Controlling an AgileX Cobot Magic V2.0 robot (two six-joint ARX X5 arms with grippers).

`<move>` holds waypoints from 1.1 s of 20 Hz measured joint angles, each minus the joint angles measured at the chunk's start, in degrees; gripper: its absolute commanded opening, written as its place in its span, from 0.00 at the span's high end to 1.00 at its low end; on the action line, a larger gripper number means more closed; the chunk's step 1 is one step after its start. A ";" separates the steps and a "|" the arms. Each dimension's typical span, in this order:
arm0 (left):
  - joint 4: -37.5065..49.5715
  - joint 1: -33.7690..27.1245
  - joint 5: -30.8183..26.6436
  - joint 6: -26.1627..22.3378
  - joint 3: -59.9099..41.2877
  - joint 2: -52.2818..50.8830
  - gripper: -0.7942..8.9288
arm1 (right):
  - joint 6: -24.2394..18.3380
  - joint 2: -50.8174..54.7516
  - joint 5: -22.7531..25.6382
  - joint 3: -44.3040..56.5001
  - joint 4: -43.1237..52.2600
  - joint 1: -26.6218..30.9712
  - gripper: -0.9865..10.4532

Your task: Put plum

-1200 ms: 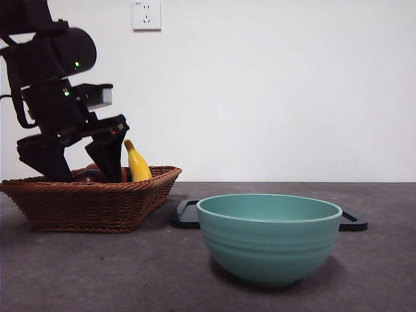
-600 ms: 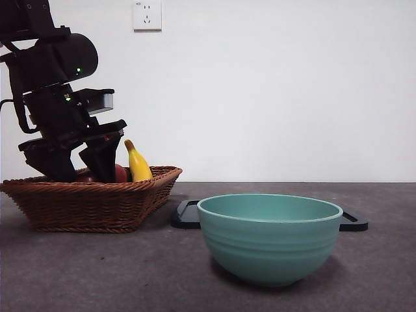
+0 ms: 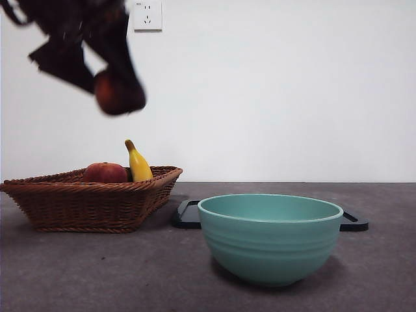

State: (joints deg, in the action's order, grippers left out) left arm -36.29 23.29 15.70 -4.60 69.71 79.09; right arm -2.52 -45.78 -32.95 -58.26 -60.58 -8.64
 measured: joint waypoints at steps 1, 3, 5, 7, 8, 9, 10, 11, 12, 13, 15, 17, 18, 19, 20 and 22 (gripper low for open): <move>-0.57 2.03 0.94 -0.02 0.00 -1.42 0.61 | 0.00 0.00 0.00 0.00 0.13 0.00 0.57; -1.53 6.95 1.20 -0.02 0.04 -2.93 0.61 | 0.00 0.00 -0.02 0.00 0.72 0.00 0.57; -1.86 11.80 1.18 -0.02 0.07 -2.54 0.61 | 0.00 0.00 -0.02 0.00 0.87 0.00 0.57; -1.31 16.61 1.18 -0.04 0.07 -1.22 0.61 | 0.00 0.00 0.00 0.00 0.87 0.00 0.57; -0.72 18.86 1.20 -0.07 0.07 -0.15 0.61 | 0.00 0.00 0.00 0.00 0.87 0.00 0.57; 0.15 20.92 1.20 -0.13 0.07 1.38 0.61 | 0.00 0.00 0.00 0.00 0.87 0.00 0.57; 1.11 22.14 1.22 -0.35 0.07 2.80 0.61 | 0.00 0.00 0.00 0.00 0.87 0.00 0.57; 2.14 23.26 1.22 -0.61 0.07 4.66 0.61 | 0.00 0.00 0.02 0.00 0.90 0.00 0.57; 2.56 24.00 1.16 -0.85 0.07 6.19 0.61 | 0.00 0.00 0.00 0.00 0.90 0.00 0.57; 3.08 24.94 1.07 -1.20 0.07 8.22 0.61 | 0.00 0.00 0.00 0.00 0.87 0.00 0.57; 3.91 26.60 0.66 -2.34 0.07 11.74 0.61 | 0.00 0.00 0.00 0.00 0.90 0.00 0.57; 4.79 27.98 -0.85 -3.76 0.07 15.08 0.61 | 0.00 0.00 0.02 0.00 0.87 0.00 0.57; 4.96 28.41 -1.55 -4.26 0.07 16.46 0.61 | 0.00 0.00 0.02 0.00 0.90 0.00 0.57; 5.11 28.83 -2.51 -5.14 0.07 17.92 0.61 | 0.00 0.00 0.02 0.00 0.90 0.00 0.57; 5.27 29.14 -3.23 -5.66 0.07 19.02 0.61 | 0.00 0.00 0.02 0.00 0.90 0.00 0.57; 5.46 29.79 -4.31 -6.99 0.07 21.05 0.61 | 0.00 0.00 0.02 0.00 0.90 0.00 0.57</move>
State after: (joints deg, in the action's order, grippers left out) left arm -30.83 53.08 11.40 -11.60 69.78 100.14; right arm -2.52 -45.78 -32.93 -58.26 -59.68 -8.64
